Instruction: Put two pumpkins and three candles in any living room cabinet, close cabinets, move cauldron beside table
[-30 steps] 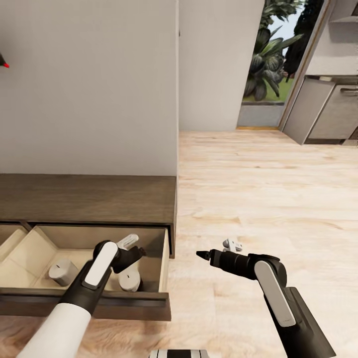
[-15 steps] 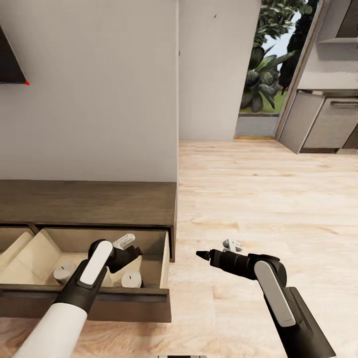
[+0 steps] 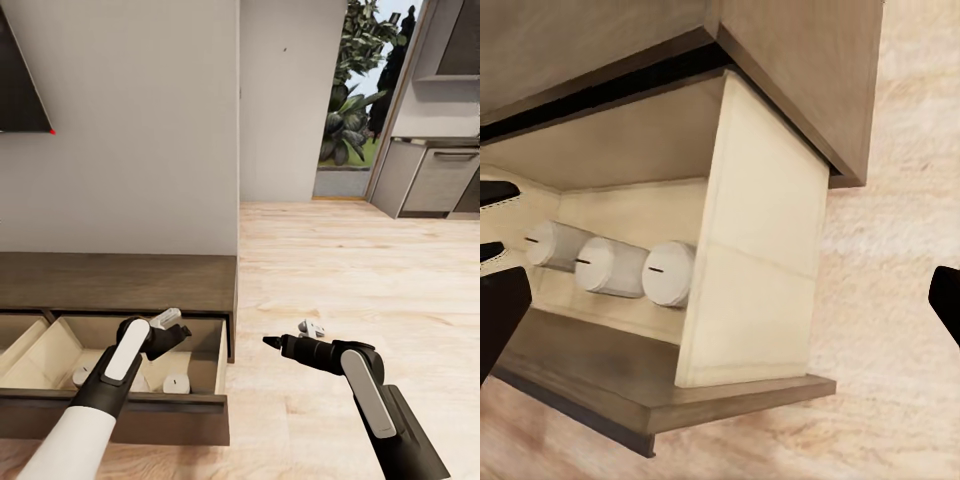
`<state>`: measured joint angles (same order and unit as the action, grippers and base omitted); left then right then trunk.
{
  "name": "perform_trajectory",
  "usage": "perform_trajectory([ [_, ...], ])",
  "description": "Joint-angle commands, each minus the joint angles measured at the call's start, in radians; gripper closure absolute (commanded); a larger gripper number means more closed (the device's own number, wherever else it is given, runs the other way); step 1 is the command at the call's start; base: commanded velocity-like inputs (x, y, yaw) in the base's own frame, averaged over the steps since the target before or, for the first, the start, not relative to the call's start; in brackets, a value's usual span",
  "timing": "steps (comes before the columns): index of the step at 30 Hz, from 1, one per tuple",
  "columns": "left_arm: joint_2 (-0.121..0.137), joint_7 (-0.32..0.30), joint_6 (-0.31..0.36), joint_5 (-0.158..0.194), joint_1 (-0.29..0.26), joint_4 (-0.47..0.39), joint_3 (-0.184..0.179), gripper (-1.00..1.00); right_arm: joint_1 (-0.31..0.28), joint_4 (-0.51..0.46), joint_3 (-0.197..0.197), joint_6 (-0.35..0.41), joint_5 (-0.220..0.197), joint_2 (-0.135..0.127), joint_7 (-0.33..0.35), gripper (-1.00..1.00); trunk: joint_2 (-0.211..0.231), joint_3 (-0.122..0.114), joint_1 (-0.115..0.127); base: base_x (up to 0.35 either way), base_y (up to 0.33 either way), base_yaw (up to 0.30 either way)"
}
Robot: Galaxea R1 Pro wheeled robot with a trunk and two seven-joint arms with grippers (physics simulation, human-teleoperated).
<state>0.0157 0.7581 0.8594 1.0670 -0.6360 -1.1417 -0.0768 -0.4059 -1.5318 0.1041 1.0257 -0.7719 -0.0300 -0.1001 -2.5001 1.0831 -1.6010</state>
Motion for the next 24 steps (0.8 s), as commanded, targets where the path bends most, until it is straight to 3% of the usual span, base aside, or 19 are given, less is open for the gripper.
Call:
perform_trajectory([
  [1,0.001,0.010,0.006,0.008,-0.001,-0.026,0.000,-1.00,-0.001,-0.001,0.001,0.002,-0.010,-0.001,-0.010,-1.00,0.000,-0.003,0.001,0.000,0.000,0.000],
  [8,0.002,0.025,0.021,0.007,-0.001,-0.119,0.018,-1.00,-0.001,-0.001,0.000,0.002,-0.009,-0.002,-0.009,-1.00,0.043,-0.026,0.024,0.000,0.000,0.000],
  [14,0.001,0.048,0.037,0.010,-0.001,-0.128,0.032,-1.00,-0.001,-0.001,0.000,0.002,-0.010,-0.002,-0.010,-1.00,0.085,-0.044,0.047,-0.001,0.000,0.000],
  [17,0.001,0.050,0.046,0.011,0.000,-0.129,0.052,-1.00,-0.001,-0.002,0.001,0.002,-0.010,-0.002,-0.010,-1.00,0.106,-0.054,0.059,-0.168,0.049,0.000],
  [24,0.001,0.050,0.049,0.011,0.006,-0.129,0.061,-1.00,-0.001,-0.002,0.002,0.002,-0.010,-0.002,-0.010,-1.00,0.155,-0.076,0.086,-0.132,0.036,0.000],
])
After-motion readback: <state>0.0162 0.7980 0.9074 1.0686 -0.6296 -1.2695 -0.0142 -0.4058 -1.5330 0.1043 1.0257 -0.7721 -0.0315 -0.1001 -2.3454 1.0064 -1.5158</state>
